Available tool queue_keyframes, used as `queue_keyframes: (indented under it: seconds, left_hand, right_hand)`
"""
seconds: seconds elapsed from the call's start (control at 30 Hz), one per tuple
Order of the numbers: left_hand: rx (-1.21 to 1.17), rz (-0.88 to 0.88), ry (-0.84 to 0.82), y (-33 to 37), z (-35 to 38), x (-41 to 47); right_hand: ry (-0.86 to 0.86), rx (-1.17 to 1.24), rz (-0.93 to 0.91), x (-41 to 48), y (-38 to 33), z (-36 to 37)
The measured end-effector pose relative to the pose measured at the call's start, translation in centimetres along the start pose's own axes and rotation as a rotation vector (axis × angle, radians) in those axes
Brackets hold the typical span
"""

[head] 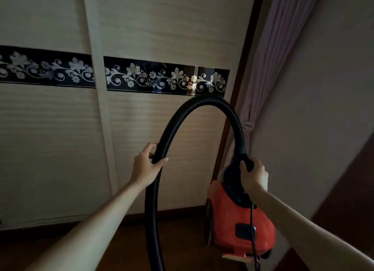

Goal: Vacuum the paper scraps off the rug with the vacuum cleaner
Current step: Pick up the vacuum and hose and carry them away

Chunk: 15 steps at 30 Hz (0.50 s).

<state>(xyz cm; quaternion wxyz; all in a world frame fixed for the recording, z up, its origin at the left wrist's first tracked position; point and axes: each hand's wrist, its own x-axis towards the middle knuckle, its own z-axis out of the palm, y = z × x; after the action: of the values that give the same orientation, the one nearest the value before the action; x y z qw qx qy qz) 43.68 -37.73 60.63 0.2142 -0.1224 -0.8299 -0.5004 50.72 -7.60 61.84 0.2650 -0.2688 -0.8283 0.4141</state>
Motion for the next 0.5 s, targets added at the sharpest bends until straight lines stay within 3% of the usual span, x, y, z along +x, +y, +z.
queue_keyframes:
  seconds: [0.5]
  left_hand:
    - [-0.013,0.082,-0.269,-11.8,14.0,19.8]
  right_hand:
    - [0.069,-0.056,0.175,14.0,5.0,15.5]
